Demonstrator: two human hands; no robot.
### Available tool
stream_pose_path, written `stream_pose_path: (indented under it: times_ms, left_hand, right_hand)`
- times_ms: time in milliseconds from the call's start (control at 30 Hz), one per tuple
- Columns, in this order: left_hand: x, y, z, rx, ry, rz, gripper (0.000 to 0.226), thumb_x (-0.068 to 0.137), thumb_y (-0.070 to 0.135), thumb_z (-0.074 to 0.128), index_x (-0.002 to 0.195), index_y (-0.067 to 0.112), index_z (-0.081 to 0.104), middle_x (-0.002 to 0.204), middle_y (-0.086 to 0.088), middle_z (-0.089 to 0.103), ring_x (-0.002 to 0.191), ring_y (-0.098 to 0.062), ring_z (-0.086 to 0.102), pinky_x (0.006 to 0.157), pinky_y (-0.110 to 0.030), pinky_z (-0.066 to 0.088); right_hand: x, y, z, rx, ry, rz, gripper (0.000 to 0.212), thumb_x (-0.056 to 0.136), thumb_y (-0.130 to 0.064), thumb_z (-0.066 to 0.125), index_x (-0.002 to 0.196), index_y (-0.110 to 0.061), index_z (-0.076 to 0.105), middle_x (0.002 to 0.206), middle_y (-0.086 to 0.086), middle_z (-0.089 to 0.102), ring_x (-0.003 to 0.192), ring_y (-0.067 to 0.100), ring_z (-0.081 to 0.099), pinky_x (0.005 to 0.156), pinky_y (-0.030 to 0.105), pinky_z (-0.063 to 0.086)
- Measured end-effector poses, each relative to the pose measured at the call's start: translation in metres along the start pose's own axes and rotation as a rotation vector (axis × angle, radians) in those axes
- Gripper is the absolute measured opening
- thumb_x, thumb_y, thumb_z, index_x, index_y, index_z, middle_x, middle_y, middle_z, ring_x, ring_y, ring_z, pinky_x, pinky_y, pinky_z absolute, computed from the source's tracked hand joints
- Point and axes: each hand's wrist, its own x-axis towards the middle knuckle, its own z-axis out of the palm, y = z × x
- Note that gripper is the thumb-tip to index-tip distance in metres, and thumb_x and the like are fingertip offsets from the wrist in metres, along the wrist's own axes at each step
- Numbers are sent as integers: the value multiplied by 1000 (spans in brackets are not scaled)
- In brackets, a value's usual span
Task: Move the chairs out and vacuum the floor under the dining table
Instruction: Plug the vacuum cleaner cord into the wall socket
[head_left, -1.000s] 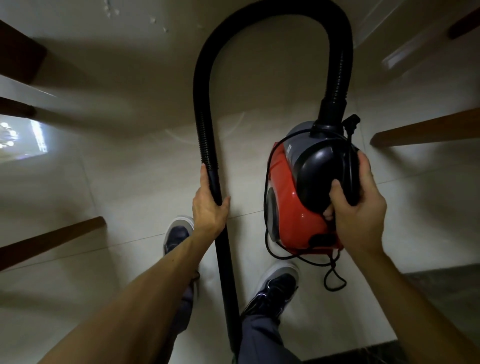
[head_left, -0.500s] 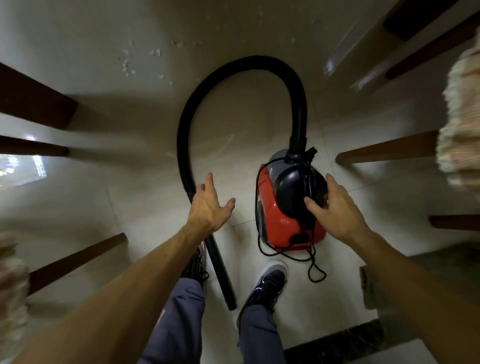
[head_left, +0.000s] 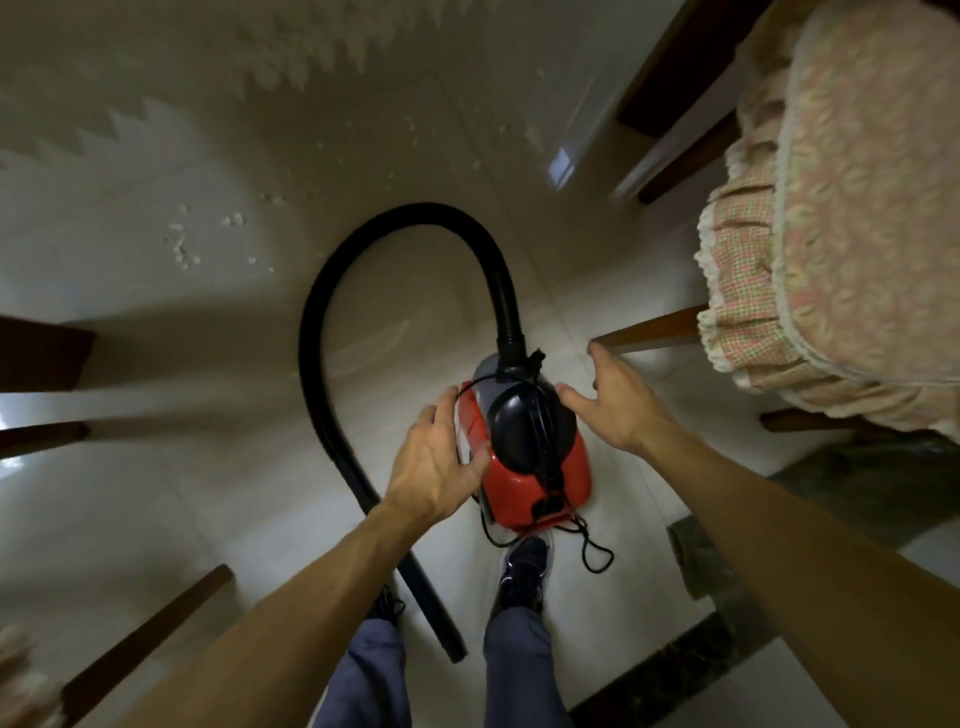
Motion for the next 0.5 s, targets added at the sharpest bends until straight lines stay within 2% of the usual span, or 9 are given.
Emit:
stream_pose_path:
  times_ms: [133,233,300,500]
  left_hand:
    - [8,5,35,-31,-25,-21,83,89,43,62,154,19,17,137,-13,50,120,-27,53,93,-31,44]
    - [13,10,70,-84,-34,-87,80,90,37,64,153,18,19,137,-12,50,122,-26,53,93,-25,41]
    - [14,13,93,-126,-45,-133,77,90,37,65,152,19,22,137,-11,51,121,-26,54,96,-28,44]
    - [19,11,151,-206,-88,-228,83,90,42,64,154,22,15,141,-8,46,125,-24,50,99,-33,46]
  right_hand:
    - [25,5,9,-16,-27,-15,83,92,-56,53,154,-14,17,151,13,38,129,28,48,101,46,46]
    - [44,13,23,-26,-62,-19,74,94,-54,53,149,-12,28,144,14,43,127,31,48,96,43,45]
    - [56,17,34,-27,-77,-27,70,94,-54,53,145,-11,32,139,15,46,125,32,49,94,42,45]
    - [86,21,67,20,-82,-43,62,91,-53,56,137,-12,45,127,11,54,114,29,55,86,36,47]
